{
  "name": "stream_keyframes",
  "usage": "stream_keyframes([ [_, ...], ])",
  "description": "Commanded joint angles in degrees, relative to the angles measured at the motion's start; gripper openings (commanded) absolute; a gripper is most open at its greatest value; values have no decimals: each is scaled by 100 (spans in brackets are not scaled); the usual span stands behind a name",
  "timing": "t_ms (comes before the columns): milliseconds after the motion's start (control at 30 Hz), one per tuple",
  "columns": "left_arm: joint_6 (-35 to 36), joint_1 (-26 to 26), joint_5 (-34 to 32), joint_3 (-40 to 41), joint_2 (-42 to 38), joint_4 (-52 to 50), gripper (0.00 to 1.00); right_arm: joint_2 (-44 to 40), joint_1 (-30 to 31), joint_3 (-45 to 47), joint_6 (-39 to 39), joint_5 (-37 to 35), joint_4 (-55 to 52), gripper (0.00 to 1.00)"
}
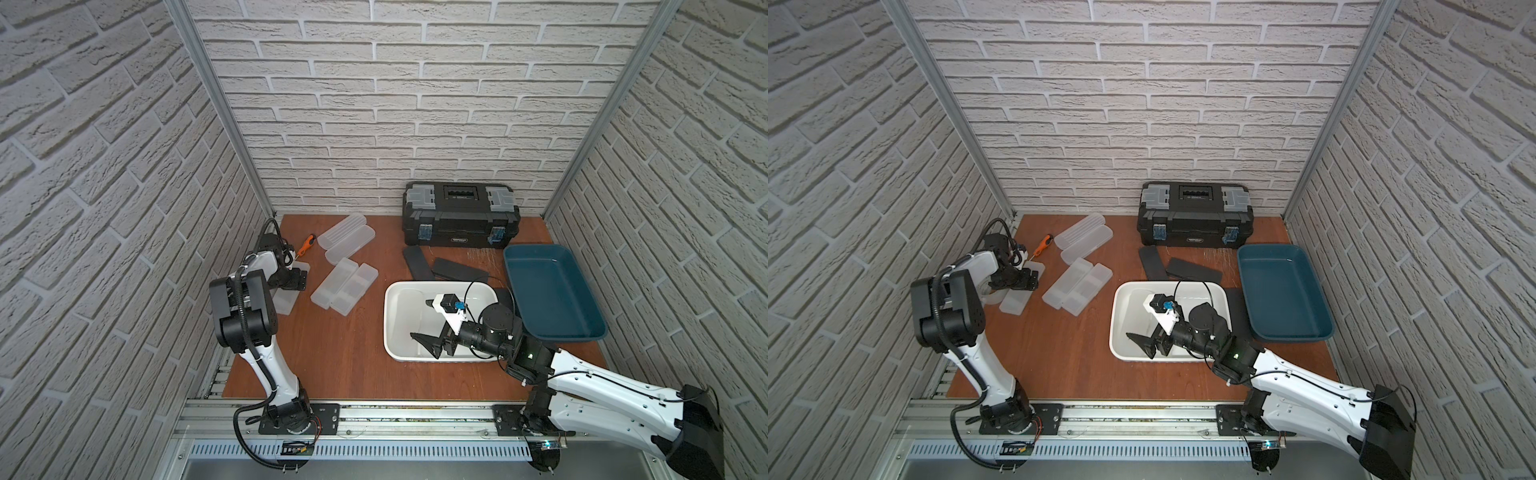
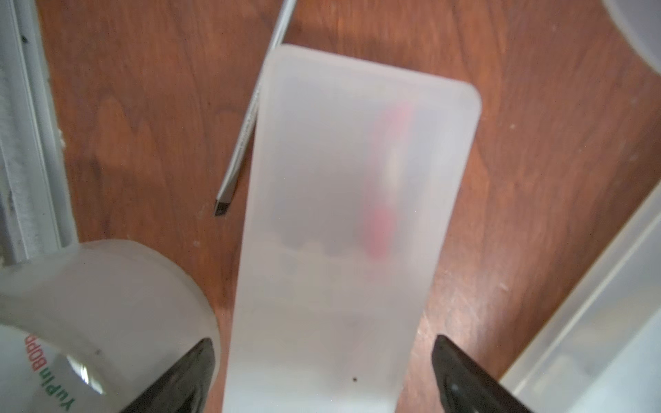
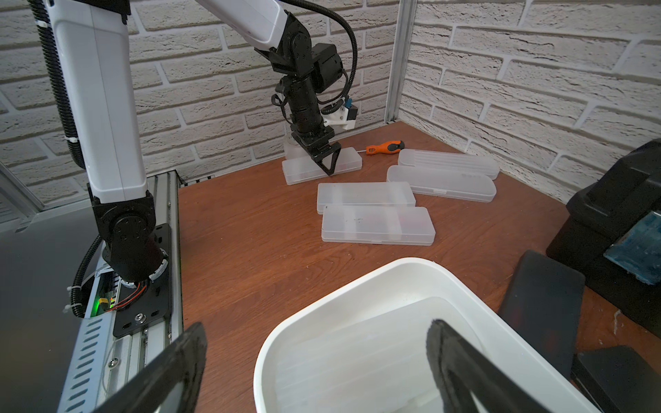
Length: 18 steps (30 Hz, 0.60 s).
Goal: Place the pencil cases by color into the storage box
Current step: Pick up the pencil case from the center of the board.
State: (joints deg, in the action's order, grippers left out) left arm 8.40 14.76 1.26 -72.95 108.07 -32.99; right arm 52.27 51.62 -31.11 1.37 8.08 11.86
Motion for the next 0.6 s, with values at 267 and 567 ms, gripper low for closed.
stream_keyframes([
  [267, -47, 40, -126, -215, 188, -32, 91, 581, 90, -156, -37, -107, 369, 96],
  [567, -207, 13, -116, -210, 189, -53, 88, 2620, 86, -2502, 1103, -642, -1131, 95],
])
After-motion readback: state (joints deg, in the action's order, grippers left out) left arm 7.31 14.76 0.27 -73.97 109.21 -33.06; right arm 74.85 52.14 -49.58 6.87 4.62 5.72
